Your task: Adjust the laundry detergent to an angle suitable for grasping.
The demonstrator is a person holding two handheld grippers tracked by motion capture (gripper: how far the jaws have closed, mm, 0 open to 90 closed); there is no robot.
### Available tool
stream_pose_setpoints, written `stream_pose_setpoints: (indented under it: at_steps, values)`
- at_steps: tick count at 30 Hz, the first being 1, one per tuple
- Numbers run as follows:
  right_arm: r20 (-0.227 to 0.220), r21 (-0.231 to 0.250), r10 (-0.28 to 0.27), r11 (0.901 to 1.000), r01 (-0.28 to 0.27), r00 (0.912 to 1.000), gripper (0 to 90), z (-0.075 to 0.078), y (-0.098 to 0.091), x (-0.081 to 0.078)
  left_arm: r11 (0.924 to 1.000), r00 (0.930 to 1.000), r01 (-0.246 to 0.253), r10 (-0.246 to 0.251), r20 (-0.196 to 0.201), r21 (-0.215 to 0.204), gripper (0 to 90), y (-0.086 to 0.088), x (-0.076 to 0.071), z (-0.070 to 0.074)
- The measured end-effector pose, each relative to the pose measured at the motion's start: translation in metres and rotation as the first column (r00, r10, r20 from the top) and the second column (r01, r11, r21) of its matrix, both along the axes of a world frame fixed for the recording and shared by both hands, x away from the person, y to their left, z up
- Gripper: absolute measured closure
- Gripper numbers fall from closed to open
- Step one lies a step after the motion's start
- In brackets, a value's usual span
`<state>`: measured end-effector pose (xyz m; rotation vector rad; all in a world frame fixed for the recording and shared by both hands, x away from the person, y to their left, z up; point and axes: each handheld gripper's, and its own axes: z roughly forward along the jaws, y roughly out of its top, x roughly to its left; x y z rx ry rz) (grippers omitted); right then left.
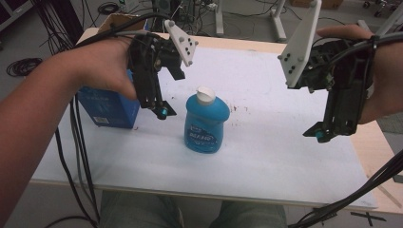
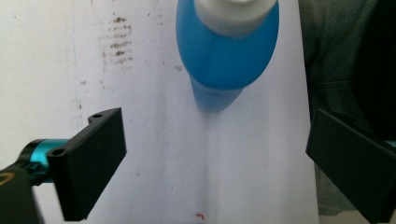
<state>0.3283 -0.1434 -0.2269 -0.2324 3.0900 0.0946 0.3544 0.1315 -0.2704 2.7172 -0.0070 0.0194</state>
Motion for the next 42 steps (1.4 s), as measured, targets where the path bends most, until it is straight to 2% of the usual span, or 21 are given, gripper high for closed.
stream_pose_setpoints:
  at_steps: [8,19,21,23,27,30,35,42]
  values:
    - [-0.025,0.013,-0.001,0.9999,0.002,0.9997,1.0,-0.012,0.006,0.009,0.9987,0.9995,-0.030,0.030,-0.006,0.041,1.6,0.010,-0.001,0.007]
    - [-0.031,0.015,-0.002,0.9999,0.002,0.9995,1.1,-0.014,0.010,0.014,0.9916,0.9972,-0.063,0.067,-0.032,0.113,1.7,0.019,0.001,0.021]
    - [-0.031,0.014,-0.001,0.9999,0.001,0.9995,1.0,-0.015,0.010,0.015,0.9862,0.9964,-0.060,0.068,-0.050,0.155,1.8,0.019,0.002,0.025]
    - [-0.029,0.015,0.001,0.9999,0.000,0.9996,1.1,-0.014,0.010,0.015,0.9806,0.9933,-0.081,0.094,-0.067,0.179,1.7,0.020,0.003,0.028]
    - [-0.030,0.014,-0.002,0.9999,0.002,0.9995,1.1,-0.015,0.010,0.016,0.9739,0.9911,-0.086,0.105,-0.082,0.210,1.8,0.018,0.005,0.034]
    - [-0.028,0.012,-0.005,0.9999,0.005,0.9996,1.1,-0.014,0.010,0.016,0.9721,0.9907,-0.081,0.103,-0.089,0.220,1.8,0.015,0.005,0.036]
    - [-0.026,0.019,0.002,0.9998,-0.001,0.9997,1.0,-0.014,0.010,0.015,0.9725,0.9941,-0.069,0.086,-0.066,0.222,1.8,0.011,0.004,0.035]
    - [-0.022,0.020,0.004,0.9998,-0.003,0.9998,1.1,-0.013,0.008,0.015,0.9741,0.9948,-0.070,0.084,-0.057,0.215,1.8,0.011,0.003,0.032]
